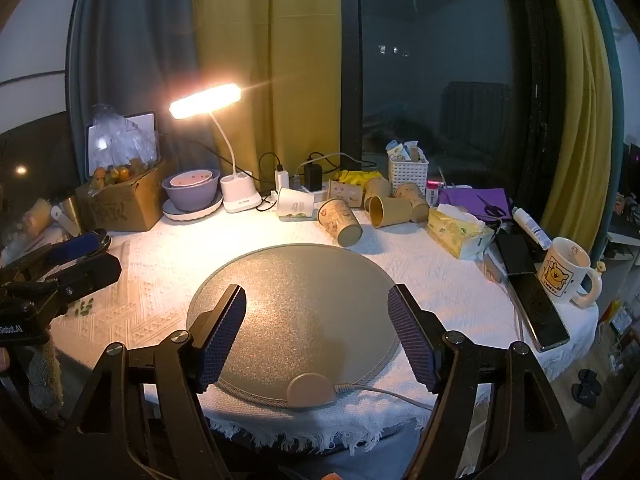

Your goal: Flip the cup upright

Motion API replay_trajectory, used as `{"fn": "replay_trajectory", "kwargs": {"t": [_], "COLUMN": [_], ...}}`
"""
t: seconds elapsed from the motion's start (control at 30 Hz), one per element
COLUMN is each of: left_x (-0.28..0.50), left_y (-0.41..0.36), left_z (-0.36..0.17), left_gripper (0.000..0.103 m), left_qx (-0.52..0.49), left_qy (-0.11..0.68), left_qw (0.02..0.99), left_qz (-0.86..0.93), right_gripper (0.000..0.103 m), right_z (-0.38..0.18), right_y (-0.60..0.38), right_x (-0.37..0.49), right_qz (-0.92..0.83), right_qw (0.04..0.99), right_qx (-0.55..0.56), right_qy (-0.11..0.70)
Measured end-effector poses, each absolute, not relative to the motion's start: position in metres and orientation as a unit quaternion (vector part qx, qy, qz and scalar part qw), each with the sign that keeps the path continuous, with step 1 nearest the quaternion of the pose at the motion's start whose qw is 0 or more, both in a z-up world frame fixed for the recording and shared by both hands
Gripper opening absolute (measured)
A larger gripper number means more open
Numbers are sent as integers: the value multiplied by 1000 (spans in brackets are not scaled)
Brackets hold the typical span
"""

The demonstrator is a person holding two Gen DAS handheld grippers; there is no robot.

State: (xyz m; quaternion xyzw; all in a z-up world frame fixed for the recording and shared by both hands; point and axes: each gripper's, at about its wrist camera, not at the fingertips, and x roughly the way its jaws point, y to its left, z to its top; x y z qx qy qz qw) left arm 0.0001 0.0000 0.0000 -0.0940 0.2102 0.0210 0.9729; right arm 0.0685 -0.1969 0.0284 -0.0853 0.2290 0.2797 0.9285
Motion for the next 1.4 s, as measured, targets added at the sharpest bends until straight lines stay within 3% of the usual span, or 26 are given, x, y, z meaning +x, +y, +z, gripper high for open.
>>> {"fn": "replay_trajectory", "kwargs": {"t": [1.4], "left_x": [1], "left_y": [0], "left_z": [0], "left_gripper": [97], "left_qx": [-94], "left_qy": [209], "left_qw": [973], "left_qz": [21], "right_gripper": [76], "right_z": [27], "right_y": [-195], "right_x": [67], "right_qz": [280], "right_qw": [927], "right_qx": [-88], "right_qy": [235]}}
